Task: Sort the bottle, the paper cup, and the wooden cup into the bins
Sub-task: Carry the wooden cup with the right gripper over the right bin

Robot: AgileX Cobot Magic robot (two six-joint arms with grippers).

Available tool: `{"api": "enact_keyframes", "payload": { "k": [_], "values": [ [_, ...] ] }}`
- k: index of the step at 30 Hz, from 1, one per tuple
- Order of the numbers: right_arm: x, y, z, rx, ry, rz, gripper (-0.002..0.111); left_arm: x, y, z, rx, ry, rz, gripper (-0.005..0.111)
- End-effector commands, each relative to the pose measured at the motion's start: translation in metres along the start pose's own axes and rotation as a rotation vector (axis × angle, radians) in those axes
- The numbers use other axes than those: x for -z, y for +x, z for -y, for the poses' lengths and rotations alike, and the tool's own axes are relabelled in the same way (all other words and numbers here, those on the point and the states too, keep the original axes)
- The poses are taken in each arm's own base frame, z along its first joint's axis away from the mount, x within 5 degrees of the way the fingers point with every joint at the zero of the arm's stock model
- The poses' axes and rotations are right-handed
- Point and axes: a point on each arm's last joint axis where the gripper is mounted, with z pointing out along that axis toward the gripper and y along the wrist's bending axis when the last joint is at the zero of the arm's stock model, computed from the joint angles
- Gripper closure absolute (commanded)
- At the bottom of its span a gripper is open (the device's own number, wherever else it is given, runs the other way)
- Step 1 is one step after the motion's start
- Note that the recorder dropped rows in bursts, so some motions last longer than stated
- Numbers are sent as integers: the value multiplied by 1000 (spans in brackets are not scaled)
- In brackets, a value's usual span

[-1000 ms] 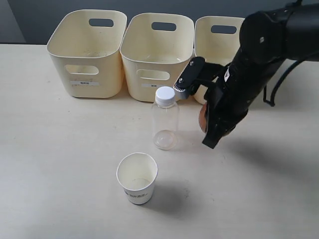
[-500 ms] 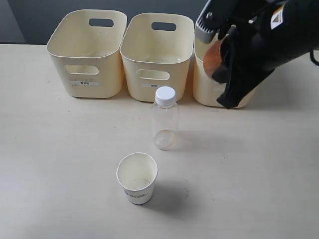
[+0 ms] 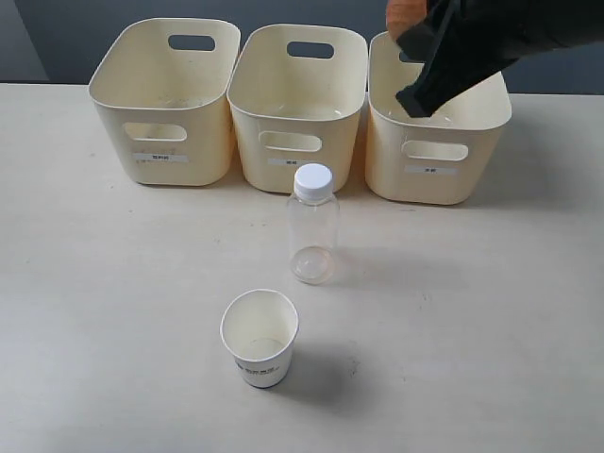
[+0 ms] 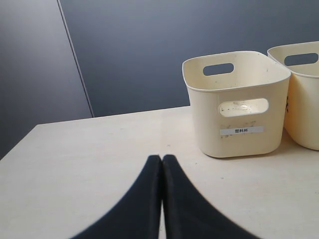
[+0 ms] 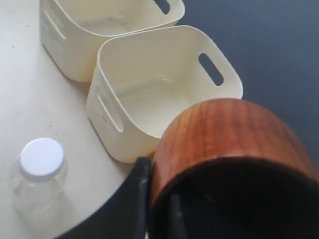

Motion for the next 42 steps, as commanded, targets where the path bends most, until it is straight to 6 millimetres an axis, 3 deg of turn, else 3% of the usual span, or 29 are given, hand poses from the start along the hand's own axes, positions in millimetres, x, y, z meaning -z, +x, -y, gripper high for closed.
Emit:
{"api": "enact_keyframes", "payload": {
  "k": [1, 11, 18, 22, 34, 42],
  "values": [
    [-5, 3, 16, -54, 68, 28, 109, 0, 0, 0, 1, -2, 10, 107],
    [-42, 11, 28, -73, 127, 52, 109, 0, 0, 0, 1, -2, 10, 107],
    [-75, 0, 39, -129, 96, 5, 109, 0, 0, 0, 1, -2, 10, 107],
    [-87, -2, 56, -213, 114, -11, 109, 0, 0, 0, 1, -2, 10, 107],
    [-104, 21, 104, -299, 166, -115, 109, 0, 0, 0, 1, -2, 10, 107],
    [-135, 23, 116, -291, 102, -226, 109, 0, 0, 0, 1, -2, 10, 107]
  ]
}}
